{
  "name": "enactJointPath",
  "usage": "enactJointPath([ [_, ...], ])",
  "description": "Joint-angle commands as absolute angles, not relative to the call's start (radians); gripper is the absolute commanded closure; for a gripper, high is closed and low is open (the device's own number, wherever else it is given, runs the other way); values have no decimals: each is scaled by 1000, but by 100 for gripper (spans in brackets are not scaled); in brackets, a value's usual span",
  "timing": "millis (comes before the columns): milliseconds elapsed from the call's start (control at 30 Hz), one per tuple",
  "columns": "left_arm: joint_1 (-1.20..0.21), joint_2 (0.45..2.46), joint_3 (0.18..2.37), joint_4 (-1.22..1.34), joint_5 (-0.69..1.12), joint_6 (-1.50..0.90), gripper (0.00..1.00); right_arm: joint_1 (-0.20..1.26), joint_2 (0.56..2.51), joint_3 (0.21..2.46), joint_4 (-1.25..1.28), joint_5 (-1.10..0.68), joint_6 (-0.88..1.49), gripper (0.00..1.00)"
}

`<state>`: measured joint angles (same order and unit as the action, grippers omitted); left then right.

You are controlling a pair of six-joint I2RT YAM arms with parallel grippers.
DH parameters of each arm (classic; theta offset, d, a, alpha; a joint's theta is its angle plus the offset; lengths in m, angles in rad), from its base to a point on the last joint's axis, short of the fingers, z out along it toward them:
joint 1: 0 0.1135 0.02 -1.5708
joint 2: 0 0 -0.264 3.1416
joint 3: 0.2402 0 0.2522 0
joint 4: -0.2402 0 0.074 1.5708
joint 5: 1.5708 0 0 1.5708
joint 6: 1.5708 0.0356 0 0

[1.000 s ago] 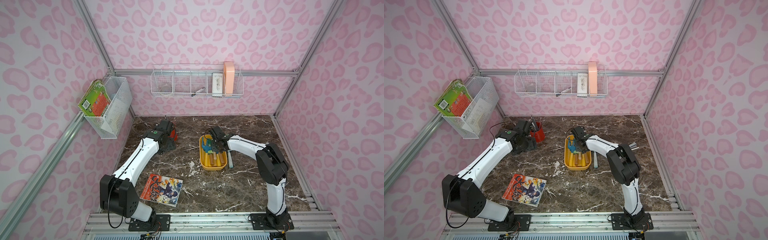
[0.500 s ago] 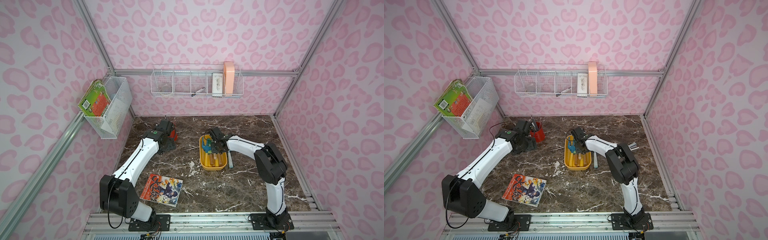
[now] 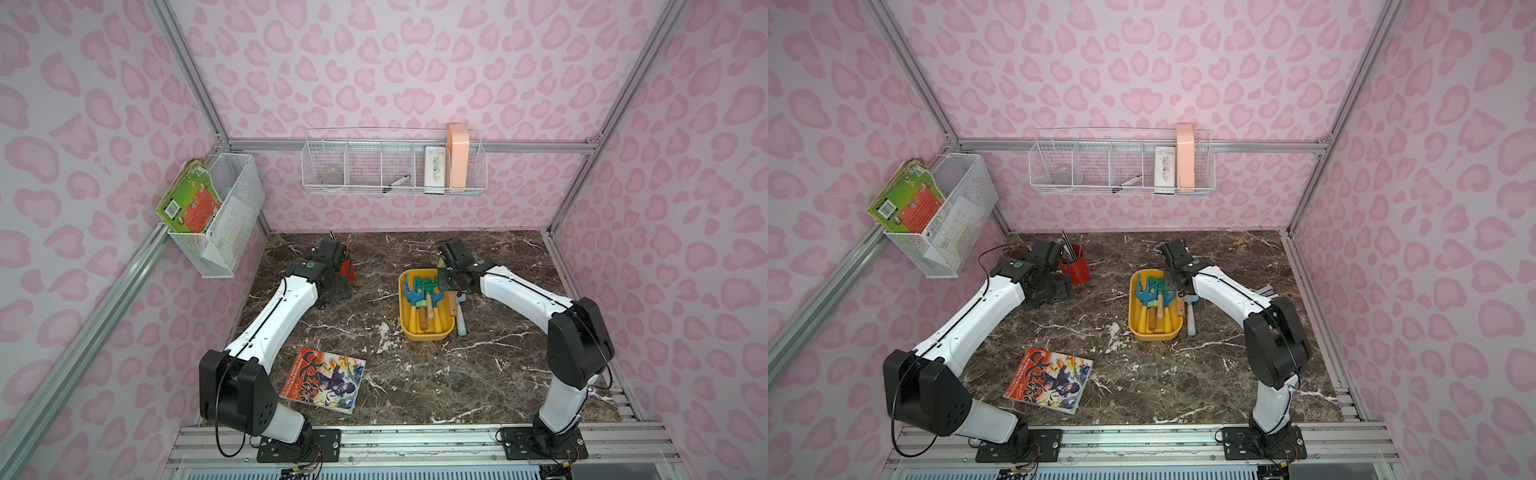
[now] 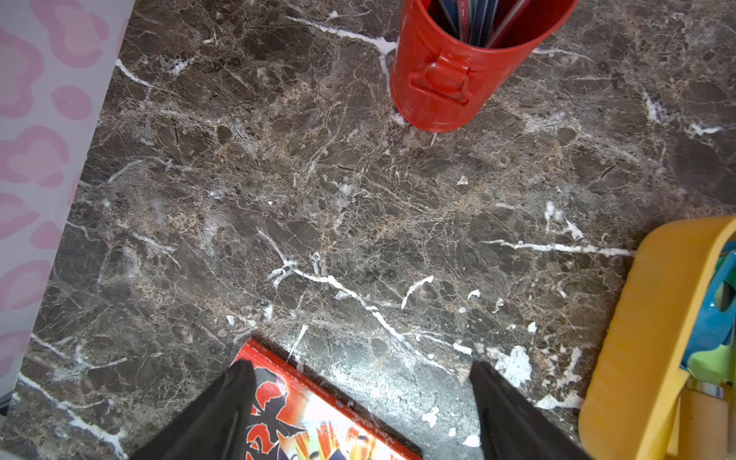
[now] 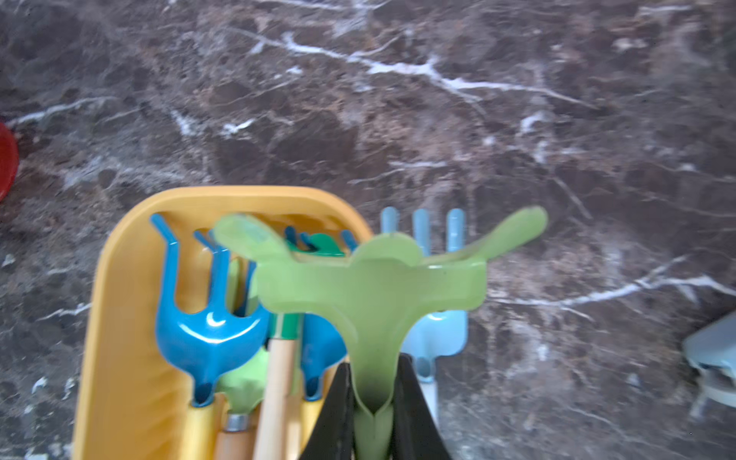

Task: Take the hand rake out of the storage box
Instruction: Pick up the rake from the storage box, then place the rake at the center of the board.

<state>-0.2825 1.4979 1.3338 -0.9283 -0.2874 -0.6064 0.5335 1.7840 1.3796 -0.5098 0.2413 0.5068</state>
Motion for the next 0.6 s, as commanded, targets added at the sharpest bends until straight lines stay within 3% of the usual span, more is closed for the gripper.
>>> enactJointPath([
  [0,-282,1499,1338,-936,-301,-603,11,460,1735,1277,-490,209,432,84],
  [233,-282,1517,1344,-928,-287,-613,11,360,1729,1125,-414,150,403,84],
  [567,-282,1514,1341,-929,-293,-615,11,336,1824,1122,-348,126,370,83],
])
